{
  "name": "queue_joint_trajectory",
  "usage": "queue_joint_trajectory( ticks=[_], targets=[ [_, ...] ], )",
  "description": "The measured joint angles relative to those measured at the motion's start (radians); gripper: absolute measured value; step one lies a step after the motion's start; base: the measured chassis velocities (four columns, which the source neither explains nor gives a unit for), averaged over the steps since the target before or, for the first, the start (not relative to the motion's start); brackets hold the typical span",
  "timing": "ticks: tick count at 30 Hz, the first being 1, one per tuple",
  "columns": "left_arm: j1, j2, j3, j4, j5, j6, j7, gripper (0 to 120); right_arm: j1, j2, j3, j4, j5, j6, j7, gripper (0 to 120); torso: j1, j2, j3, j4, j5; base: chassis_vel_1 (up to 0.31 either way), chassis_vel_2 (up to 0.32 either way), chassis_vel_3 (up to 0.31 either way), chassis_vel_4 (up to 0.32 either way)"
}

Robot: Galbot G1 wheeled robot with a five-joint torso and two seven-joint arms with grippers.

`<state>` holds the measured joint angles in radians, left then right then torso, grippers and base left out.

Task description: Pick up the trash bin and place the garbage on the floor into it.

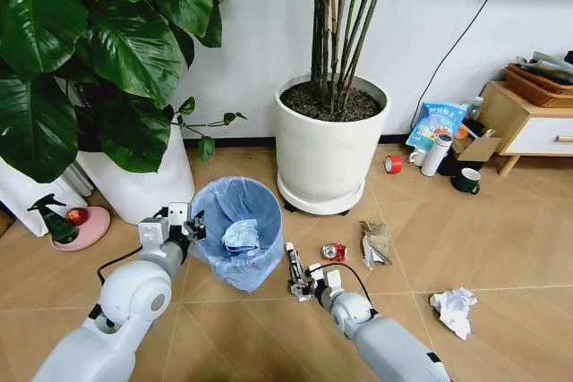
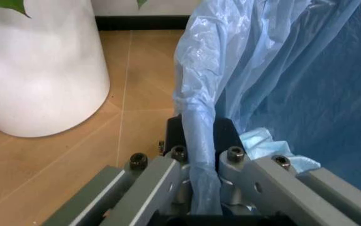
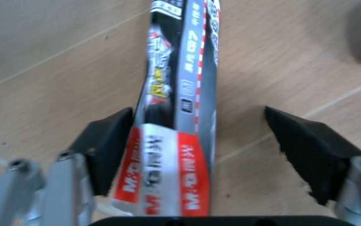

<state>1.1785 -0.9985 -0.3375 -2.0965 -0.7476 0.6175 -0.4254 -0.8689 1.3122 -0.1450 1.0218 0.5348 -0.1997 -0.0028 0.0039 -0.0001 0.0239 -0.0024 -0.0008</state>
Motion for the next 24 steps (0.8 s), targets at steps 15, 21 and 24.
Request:
queue_joint_trajectory(
  ticks=[15,21,24],
  targets=[
    [-0.011,0.005,0.01,0.013,-0.003,-0.001,0.005,0,-0.008,-0.002,0.027,-0.017,-0.015,0.019,-0.021,24,0.0,0.0,0.0,0.0003,0.0004,0.0,0.0,0.0,0.0],
    [-0.008,0.006,0.01,0.017,-0.003,-0.001,0.005,0,-0.022,-0.013,0.06,0.007,-0.015,0.022,-0.019,11,0.0,0.0,0.0,0.0005,0.0005,0.0,0.0,0.0,0.0],
    [-0.008,0.008,0.009,0.022,-0.003,-0.001,0.006,0,-0.04,-0.03,0.09,0.052,-0.013,0.019,-0.015,8,0.0,0.0,0.0,-0.0001,0.0004,0.0,0.0,0.0,0.0]
  ],
)
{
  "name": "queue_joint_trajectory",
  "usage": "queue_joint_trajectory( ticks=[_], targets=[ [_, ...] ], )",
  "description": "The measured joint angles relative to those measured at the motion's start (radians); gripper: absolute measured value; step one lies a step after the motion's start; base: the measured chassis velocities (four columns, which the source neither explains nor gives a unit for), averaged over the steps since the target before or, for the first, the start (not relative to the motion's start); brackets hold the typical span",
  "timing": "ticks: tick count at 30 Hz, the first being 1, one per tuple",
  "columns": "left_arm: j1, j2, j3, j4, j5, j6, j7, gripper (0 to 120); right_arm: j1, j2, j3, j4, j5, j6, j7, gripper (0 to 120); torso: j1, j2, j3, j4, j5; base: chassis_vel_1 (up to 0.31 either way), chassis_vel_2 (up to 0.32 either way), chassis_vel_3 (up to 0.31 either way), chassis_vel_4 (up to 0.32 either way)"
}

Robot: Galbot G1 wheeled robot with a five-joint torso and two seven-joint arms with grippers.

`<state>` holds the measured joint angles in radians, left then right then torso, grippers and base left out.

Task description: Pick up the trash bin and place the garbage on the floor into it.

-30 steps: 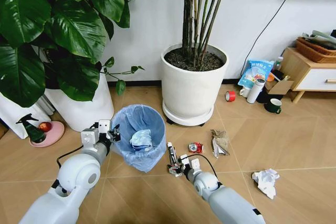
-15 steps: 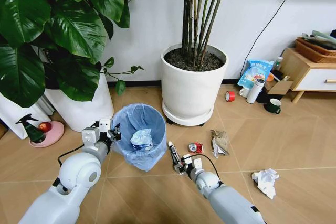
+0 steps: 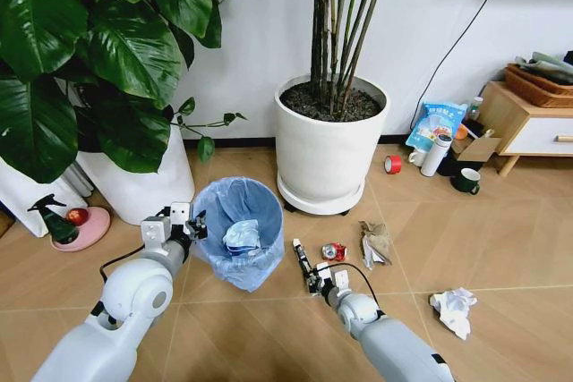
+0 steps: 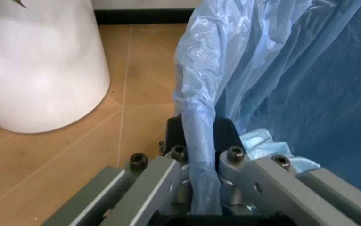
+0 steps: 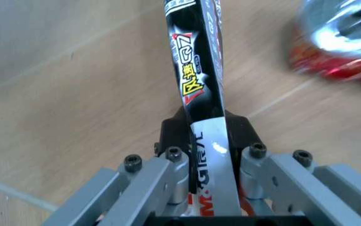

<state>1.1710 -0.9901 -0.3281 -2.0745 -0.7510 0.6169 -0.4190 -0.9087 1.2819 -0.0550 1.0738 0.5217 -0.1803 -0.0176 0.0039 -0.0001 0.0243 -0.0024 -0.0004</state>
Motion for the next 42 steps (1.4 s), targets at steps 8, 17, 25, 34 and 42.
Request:
queue_joint_trajectory(
  ticks=[8,17,25,34,42],
  targets=[
    [-0.007,0.01,0.002,0.024,-0.002,0.0,0.01,0,-0.066,-0.111,0.11,0.295,0.024,-0.008,0.009,8,0.0,0.0,0.0,0.0002,-0.0002,0.0,0.0,0.0,0.0],
    [-0.068,0.01,0.045,0.088,-0.035,0.035,0.019,0,-0.048,-0.242,0.189,0.627,0.1,-0.039,0.029,8,0.0,0.0,0.0,0.0002,-0.0005,0.0,0.0,0.0,0.0],
    [-0.153,-0.016,0.12,0.154,-0.057,0.056,0.031,0,0.053,-0.323,0.136,0.851,0.271,-0.092,0.054,8,0.0,0.0,0.0,0.0,-0.0001,0.0,0.0,0.0,0.0],
    [-0.255,-0.043,0.199,0.206,-0.105,0.065,0.026,0,0.219,-0.275,-0.106,0.846,0.316,-0.104,0.075,8,0.0,0.0,0.0,0.0003,0.0,0.0,0.0,0.0,0.0],
    [-0.252,-0.031,0.182,0.205,-0.114,0.065,0.026,0,0.196,-0.289,-0.171,0.837,0.283,-0.133,0.075,26,0.0,0.0,0.0,0.0002,-0.0003,0.0,0.0,0.0,0.0]
  ],
)
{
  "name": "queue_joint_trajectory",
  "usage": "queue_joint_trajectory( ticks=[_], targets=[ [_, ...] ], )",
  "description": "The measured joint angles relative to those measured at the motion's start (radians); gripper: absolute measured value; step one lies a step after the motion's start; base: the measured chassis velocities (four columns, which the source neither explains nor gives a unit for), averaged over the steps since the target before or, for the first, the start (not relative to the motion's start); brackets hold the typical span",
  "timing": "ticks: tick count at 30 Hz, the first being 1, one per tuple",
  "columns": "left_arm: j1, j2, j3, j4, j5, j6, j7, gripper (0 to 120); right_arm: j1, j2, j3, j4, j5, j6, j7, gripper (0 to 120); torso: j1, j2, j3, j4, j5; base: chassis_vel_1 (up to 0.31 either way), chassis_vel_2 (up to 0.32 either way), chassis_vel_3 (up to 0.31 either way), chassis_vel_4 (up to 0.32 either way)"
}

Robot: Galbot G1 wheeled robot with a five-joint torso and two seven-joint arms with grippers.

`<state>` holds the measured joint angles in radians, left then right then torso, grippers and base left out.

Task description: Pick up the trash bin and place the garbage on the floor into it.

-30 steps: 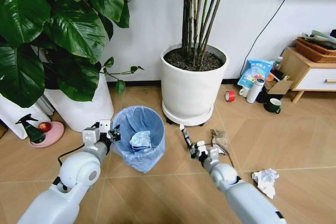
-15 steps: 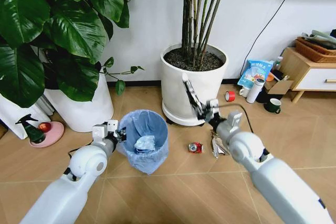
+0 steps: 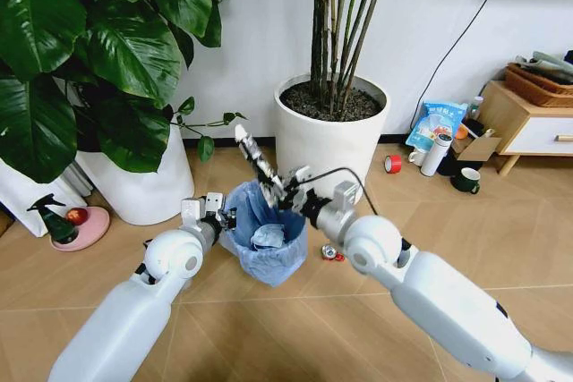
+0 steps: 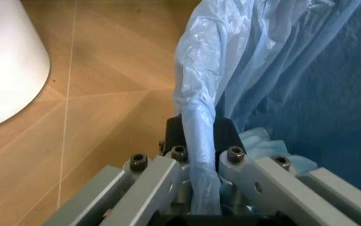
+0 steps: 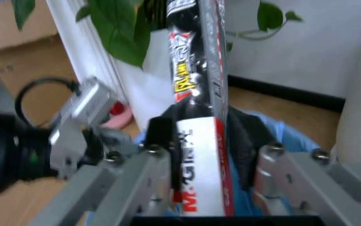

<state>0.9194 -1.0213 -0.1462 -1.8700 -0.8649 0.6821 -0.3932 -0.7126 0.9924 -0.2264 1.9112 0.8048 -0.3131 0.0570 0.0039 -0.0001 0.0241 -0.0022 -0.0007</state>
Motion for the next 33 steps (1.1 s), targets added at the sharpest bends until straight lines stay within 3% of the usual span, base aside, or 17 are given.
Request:
queue_joint_trajectory(
  ticks=[9,11,14,15,18,23,25,27,30,33],
  targets=[
    [0.003,-0.002,-0.009,-0.005,-0.001,-0.004,0.001,0,-0.003,-0.004,-0.005,-0.013,-0.017,0.006,-0.001,63,0.0,0.0,0.0,-0.0001,-0.0001,0.0,0.0,0.0,0.0],
    [0.003,-0.002,-0.009,-0.006,-0.001,-0.005,0.001,0,-0.003,-0.004,-0.001,-0.013,-0.016,0.008,0.0,66,0.0,0.0,0.0,-0.0001,0.0,0.0,0.0,0.0,0.0],
    [0.016,-0.004,-0.019,-0.009,0.005,-0.007,0.001,0,-0.016,0.0,0.071,-0.012,-0.002,0.002,0.051,81,0.0,0.0,0.0,0.0001,0.0,0.0,0.0,0.0,0.0],
    [0.016,-0.004,-0.019,-0.009,0.005,-0.007,0.001,0,-0.016,0.0,0.071,-0.012,-0.002,0.002,0.051,81,0.0,0.0,0.0,0.0001,0.0,0.0,0.0,0.0,0.0],
    [0.042,0.001,-0.042,-0.027,0.016,-0.01,0.0,0,-0.07,-0.039,0.193,-0.026,0.005,-0.032,0.083,95,0.0,0.0,0.0,0.0001,-0.0001,0.0,0.0,0.0,0.0],
    [0.069,0.009,-0.071,-0.047,0.034,-0.015,0.0,0,-0.136,-0.103,0.259,-0.083,-0.005,-0.02,0.06,100,0.0,0.0,0.0,-0.0005,-0.0001,0.0,0.0,0.0,0.0],
    [0.087,0.016,-0.09,-0.063,0.046,-0.019,-0.001,0,-0.164,-0.121,0.273,-0.184,-0.026,0.007,0.015,100,0.0,0.0,0.0,-0.0006,0.0006,0.0,0.0,0.0,0.0],
    [0.089,0.019,-0.093,-0.067,0.048,-0.02,-0.001,0,-0.166,-0.12,0.274,-0.223,-0.035,0.013,0.005,100,0.0,0.0,0.0,-0.0003,0.0005,0.0,0.0,0.0,0.0],
    [0.101,0.034,-0.099,-0.089,0.057,-0.021,-0.004,0,-0.153,-0.083,0.268,-0.439,-0.089,0.047,-0.038,100,0.0,0.0,0.0,-0.0001,0.0009,0.0,0.0,0.0,0.0],
    [0.112,0.044,-0.104,-0.099,0.059,-0.022,-0.004,0,-0.144,-0.059,0.265,-0.539,-0.125,0.078,-0.066,100,0.0,0.0,0.0,0.0,0.0,0.0,0.0,0.0,0.0]
  ],
)
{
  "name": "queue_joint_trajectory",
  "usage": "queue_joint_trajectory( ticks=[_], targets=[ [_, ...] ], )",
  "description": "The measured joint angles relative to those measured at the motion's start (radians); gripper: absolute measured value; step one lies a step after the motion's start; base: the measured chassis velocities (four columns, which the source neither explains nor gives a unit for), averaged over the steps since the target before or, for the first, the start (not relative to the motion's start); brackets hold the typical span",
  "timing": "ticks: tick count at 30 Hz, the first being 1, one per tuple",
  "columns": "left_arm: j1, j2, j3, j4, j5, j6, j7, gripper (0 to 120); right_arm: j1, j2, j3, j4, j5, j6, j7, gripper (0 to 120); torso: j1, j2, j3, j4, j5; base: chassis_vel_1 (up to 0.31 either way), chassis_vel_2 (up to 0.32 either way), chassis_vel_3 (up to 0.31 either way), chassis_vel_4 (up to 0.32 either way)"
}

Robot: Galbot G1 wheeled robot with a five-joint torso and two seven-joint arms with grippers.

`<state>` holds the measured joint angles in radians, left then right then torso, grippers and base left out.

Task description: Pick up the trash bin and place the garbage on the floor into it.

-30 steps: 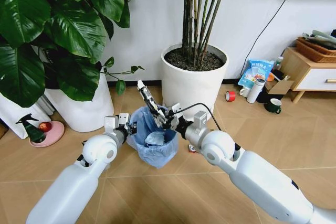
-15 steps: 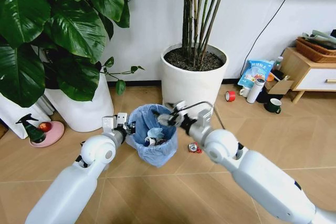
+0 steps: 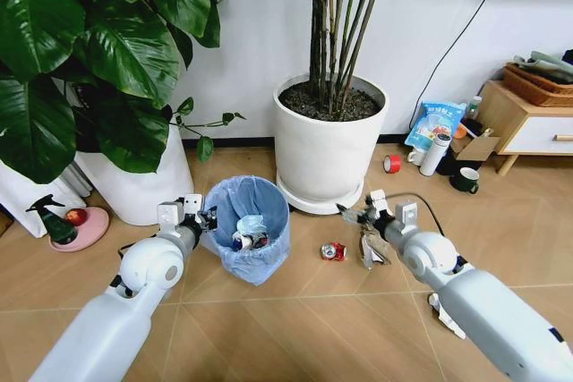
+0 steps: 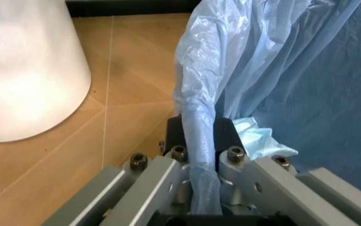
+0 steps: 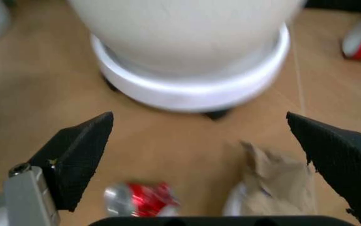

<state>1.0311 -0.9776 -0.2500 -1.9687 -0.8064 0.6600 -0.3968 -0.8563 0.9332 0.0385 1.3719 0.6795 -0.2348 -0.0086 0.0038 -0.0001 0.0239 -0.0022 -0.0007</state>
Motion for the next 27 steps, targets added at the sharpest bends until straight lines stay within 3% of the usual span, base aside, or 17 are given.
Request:
queue_joint_trajectory(
  ticks=[3,8,14,17,27],
  targets=[
    [0.019,0.015,-0.008,-0.009,0.0,-0.009,0.002,0,0.008,0.031,0.0,-0.137,-0.04,0.051,-0.064,100,0.0,0.0,0.0,0.0001,0.0002,0.0,0.0,0.0,0.0],
    [0.027,0.026,-0.012,-0.017,-0.009,-0.021,0.005,0,0.025,0.05,-0.001,-0.234,-0.074,0.098,-0.162,100,0.0,0.0,0.0,-0.0001,-0.0001,0.0,0.0,0.0,0.0],
    [0.028,0.052,-0.003,-0.026,-0.028,-0.039,0.016,0,0.149,0.092,-0.033,-0.464,-0.227,0.247,-0.53,100,0.0,0.0,0.0,0.0002,-0.0005,0.0,0.0,0.0,0.0],
    [0.028,0.054,0.001,-0.027,-0.031,-0.04,0.018,0,0.191,0.116,-0.045,-0.531,-0.277,0.279,-0.602,100,0.0,0.0,0.0,0.0001,0.0,0.0,0.0,0.0,0.0],
    [0.024,0.045,0.007,-0.027,-0.029,-0.043,0.023,0,0.257,0.236,-0.081,-0.656,-0.347,0.267,-0.628,100,0.0,0.0,0.0,0.0,0.0001,0.0,0.0,0.0,0.0]
  ],
)
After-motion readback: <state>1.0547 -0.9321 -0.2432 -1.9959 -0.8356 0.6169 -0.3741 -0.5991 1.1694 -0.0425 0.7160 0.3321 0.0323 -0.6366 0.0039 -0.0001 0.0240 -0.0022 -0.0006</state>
